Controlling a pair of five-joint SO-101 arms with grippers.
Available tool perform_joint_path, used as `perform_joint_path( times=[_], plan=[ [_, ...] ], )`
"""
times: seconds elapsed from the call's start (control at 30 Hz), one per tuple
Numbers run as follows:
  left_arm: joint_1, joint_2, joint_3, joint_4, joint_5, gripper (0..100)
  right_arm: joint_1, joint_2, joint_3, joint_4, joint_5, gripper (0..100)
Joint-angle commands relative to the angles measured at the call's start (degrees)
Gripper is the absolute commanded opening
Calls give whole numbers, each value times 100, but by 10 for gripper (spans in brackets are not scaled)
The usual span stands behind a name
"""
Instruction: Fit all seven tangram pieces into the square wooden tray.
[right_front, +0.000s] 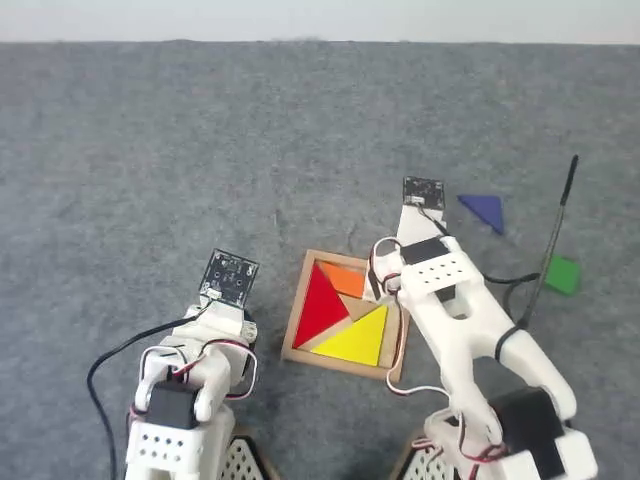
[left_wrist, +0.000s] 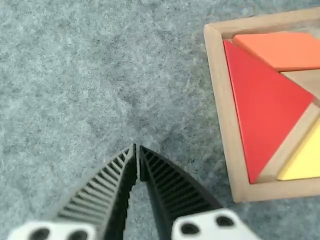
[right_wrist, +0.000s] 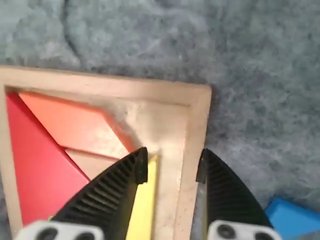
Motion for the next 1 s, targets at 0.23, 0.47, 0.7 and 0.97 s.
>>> perform_joint_path(
  times=[0.23,0.47,0.7,0.97],
  plan=[
    [-26,-123,-66,26,26,13,75,382,-422,-295,-53,173],
    [-26,-123,-66,26,26,13,75,708,-563,-101,-44,171],
    [-26,-123,-66,26,26,13,66,743,-563,-92,457,94],
    [-26,-123,-66,26,26,13,-629,426,-580,-92,281,102]
  ],
)
